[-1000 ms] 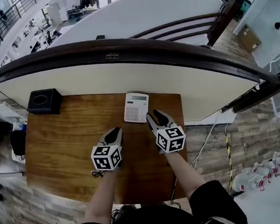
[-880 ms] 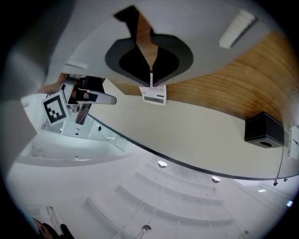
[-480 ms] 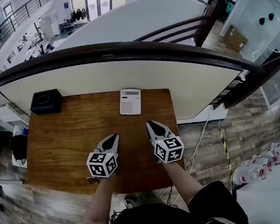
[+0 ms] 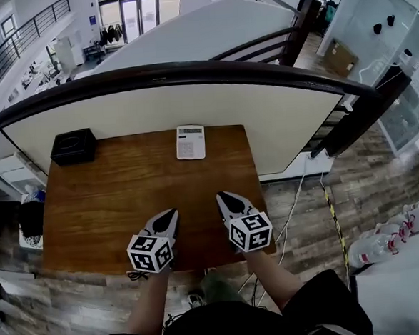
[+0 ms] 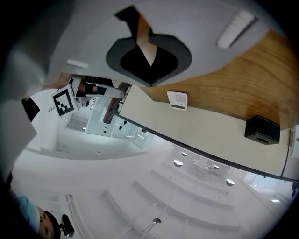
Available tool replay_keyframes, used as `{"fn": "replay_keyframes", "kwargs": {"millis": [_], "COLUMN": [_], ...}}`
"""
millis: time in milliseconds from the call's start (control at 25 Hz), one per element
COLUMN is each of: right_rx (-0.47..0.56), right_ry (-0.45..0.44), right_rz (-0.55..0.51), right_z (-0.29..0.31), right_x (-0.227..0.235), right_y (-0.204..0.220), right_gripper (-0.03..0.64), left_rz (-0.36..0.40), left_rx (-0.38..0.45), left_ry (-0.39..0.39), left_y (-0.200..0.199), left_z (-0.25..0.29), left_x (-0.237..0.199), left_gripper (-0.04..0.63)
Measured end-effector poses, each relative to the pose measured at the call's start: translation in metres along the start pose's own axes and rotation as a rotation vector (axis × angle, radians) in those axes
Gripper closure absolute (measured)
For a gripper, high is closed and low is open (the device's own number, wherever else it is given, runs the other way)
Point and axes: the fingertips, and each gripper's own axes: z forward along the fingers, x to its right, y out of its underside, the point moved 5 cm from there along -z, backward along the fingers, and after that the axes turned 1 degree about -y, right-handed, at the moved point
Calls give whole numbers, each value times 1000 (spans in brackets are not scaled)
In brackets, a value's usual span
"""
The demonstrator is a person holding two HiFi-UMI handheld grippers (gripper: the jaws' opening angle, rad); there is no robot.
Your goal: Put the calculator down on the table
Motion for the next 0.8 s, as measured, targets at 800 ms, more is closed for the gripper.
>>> {"fn": "replay_keyframes", "kwargs": {"millis": [800], "right_rx": [-38], "right_ry": [5], "right_rz": [-23], "right_z": [-107], "right_x": [-81], "right_y": [55], "right_gripper": [586], "left_rz": [41], "left_rx": [-31], "left_ry": [53], "left_y": [60], "left_z": [-112], "left_x": [65], "left_gripper": [584]}}
